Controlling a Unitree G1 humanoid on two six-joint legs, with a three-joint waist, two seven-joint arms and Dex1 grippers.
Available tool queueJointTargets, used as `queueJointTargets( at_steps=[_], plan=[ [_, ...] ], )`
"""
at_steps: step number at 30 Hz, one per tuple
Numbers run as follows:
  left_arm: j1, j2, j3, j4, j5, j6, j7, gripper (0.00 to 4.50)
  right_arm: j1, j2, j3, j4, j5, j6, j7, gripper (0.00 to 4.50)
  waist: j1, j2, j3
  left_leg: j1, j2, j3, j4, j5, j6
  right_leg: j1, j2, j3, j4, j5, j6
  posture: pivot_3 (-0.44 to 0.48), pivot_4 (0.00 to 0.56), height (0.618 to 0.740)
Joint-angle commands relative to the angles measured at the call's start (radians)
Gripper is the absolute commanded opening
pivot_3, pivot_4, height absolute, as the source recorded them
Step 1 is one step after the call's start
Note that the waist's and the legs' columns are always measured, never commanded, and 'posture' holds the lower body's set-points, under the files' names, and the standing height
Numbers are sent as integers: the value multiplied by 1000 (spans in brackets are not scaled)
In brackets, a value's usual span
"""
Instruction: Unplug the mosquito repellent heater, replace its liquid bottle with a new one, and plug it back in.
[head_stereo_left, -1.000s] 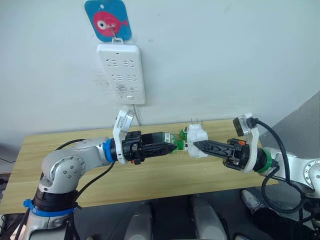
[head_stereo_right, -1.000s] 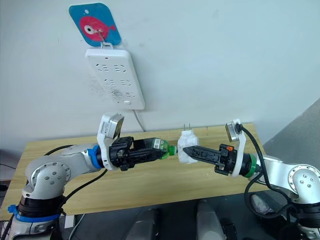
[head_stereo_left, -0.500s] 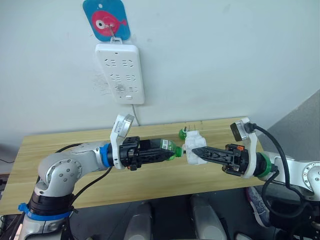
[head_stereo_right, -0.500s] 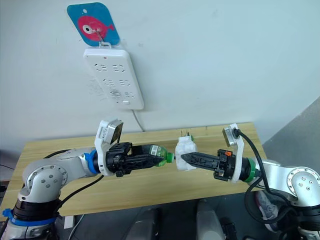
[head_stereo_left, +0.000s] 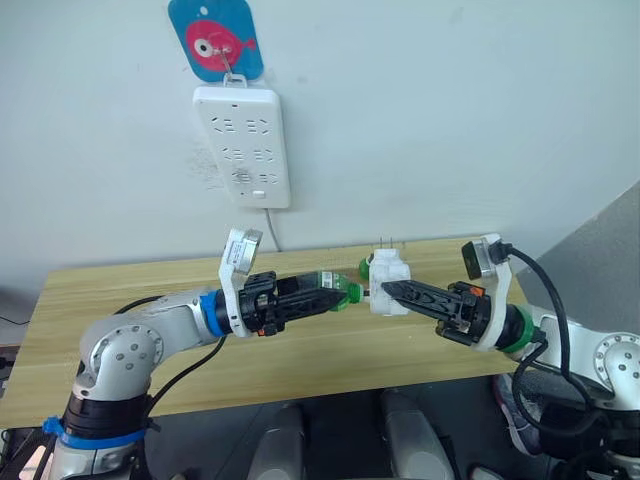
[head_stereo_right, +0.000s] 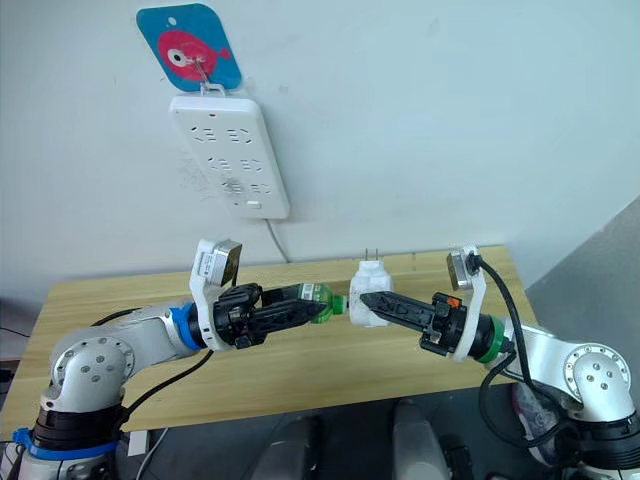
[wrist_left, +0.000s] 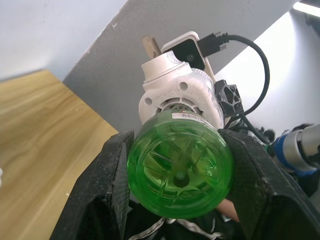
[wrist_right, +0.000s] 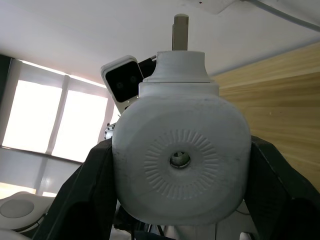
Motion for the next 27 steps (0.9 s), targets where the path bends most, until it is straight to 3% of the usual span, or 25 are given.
queueJointTargets(
  at_steps=[1,12,27],
  plan=[
    [11,7,34,2,-45,7,7,2313,13,-10,-41,-43,26,-2,21,2973,0,0,0,0,0,0,0,0,0,0,0,0,0,0,0,-124,289,740],
    [23,-5,41,25,-74,12,43,2313,43,-70,-55,-54,26,8,85,2973,0,0,0,0,0,0,0,0,0,0,0,0,0,0,0,-129,290,740],
    [30,-52,28,22,-175,20,129,2313,6,1,-37,-57,26,-20,19,2973,0,0,0,0,0,0,0,0,0,0,0,0,0,0,0,-129,285,740]
  ],
)
